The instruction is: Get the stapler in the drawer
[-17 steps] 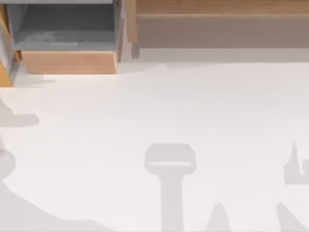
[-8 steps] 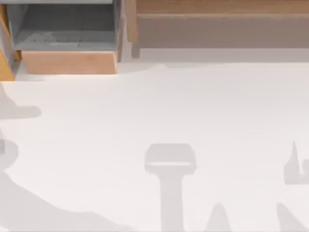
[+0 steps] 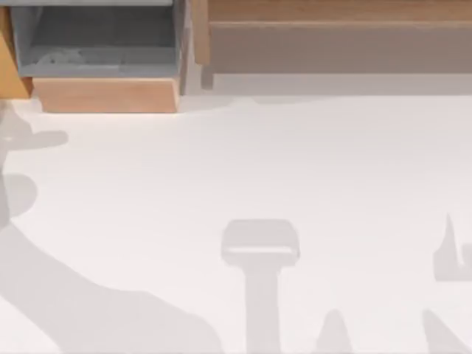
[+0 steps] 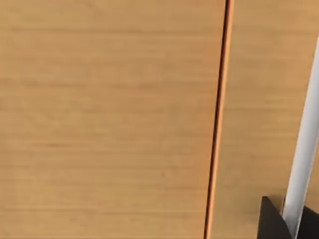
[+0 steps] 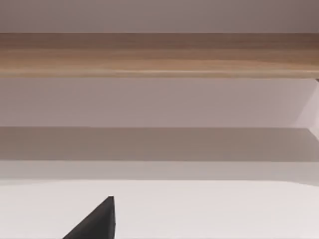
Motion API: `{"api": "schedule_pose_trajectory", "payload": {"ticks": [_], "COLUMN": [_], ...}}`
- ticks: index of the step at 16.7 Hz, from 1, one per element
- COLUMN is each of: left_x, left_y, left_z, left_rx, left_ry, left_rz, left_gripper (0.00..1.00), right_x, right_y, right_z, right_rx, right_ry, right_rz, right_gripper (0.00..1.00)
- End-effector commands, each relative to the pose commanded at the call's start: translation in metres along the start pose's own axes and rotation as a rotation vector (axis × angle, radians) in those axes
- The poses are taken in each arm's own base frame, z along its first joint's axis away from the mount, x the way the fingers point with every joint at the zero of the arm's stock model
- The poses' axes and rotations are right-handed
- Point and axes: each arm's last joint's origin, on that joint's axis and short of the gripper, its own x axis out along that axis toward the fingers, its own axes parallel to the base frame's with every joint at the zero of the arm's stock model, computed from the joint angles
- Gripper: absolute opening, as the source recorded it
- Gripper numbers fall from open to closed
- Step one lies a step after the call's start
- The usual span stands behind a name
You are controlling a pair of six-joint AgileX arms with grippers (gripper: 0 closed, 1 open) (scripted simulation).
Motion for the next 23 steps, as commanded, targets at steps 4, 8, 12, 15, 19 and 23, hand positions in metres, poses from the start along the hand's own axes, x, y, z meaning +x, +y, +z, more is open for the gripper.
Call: {"api": "schedule_pose_trajectory", "payload": {"ticks": [4,8,12,15,19,23], "left_x": [0.0057,0.0057,0.0057,0.0057,0.0057,0.0057], "left_y": [-0.0003,-0.0003,-0.0003,-0.0003,-0.0003,-0.0003], "left_z": [0.0012,0.0012,0.0012,0.0012,0.0012,0.0012], "left_rx": [-0.002,-0.002,-0.002,-0.002,-0.002,-0.002], "left_ry": [-0.002,-0.002,-0.002,-0.002,-0.002,-0.002], "left_rz": [-0.003,-0.003,-0.003,-0.003,-0.003,-0.003], "left_gripper": [0.00,0.23,0.53,0.75,1.00,1.00], "right_x": [0.0000,0.0000,0.0000,0.0000,0.0000,0.0000], "right_y": [0.0000,0.0000,0.0000,0.0000,0.0000,0.0000], "right_z": [0.0000,0.0000,0.0000,0.0000,0.0000,0.0000], "right_rx": [0.000,0.000,0.000,0.000,0.000,0.000], "right_ry": [0.000,0.000,0.000,0.000,0.000,0.000], "right_rz": [0.000,0.000,0.000,0.000,0.000,0.000], "right_gripper": [1.00,1.00,1.00,1.00,1.00,1.00]}}
